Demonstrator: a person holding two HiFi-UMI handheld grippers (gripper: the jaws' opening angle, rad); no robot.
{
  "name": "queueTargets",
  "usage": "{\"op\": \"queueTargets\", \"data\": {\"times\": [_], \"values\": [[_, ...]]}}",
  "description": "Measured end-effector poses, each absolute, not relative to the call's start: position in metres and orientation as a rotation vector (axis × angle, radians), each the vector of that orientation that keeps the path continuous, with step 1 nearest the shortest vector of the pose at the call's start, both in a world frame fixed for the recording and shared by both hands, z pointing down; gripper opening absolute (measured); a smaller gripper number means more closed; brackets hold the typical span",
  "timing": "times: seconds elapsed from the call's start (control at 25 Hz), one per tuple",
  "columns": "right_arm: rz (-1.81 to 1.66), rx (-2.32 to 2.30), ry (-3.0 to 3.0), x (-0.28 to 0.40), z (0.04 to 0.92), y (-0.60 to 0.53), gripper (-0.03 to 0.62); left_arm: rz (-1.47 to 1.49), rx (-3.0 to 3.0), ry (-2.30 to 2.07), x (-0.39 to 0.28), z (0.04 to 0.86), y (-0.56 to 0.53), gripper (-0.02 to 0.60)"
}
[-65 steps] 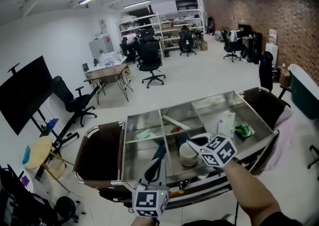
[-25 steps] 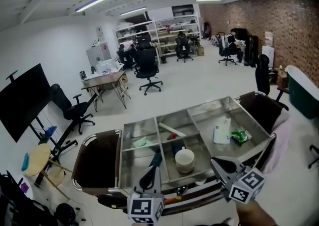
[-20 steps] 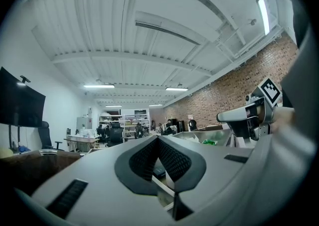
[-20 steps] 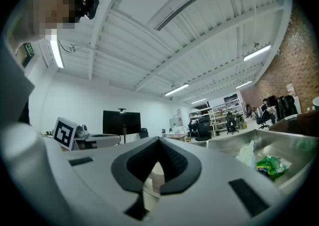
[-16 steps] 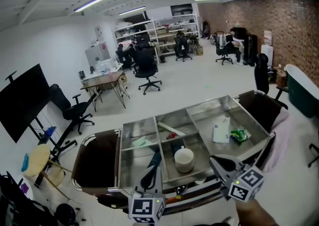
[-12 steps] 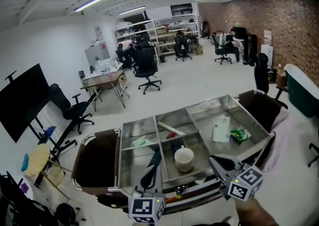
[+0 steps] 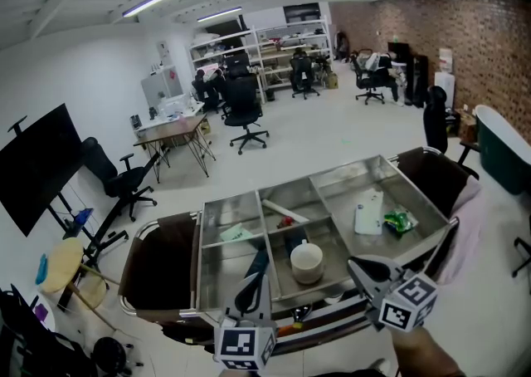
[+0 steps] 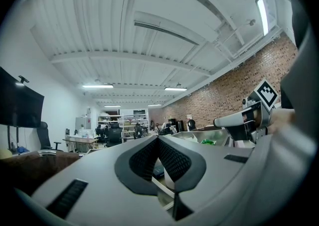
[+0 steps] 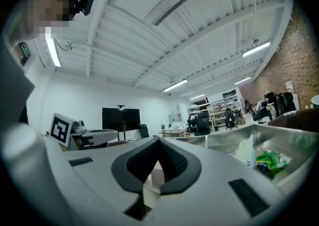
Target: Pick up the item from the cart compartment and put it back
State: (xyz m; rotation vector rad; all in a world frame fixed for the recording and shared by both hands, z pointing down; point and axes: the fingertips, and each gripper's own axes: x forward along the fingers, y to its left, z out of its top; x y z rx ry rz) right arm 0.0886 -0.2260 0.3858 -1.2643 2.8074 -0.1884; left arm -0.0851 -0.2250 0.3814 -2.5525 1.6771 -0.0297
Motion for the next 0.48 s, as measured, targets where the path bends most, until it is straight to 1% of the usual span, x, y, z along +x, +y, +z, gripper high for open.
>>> {"op": "queueTargets", "data": {"times": [0.48], "values": [[-0.199,-1.278,2.804,0.0940,0.3886,-0.2276,0.012,-0.043,-2.550,1.687,-0.0828,0.3826,-0.2263,0.000]]}}
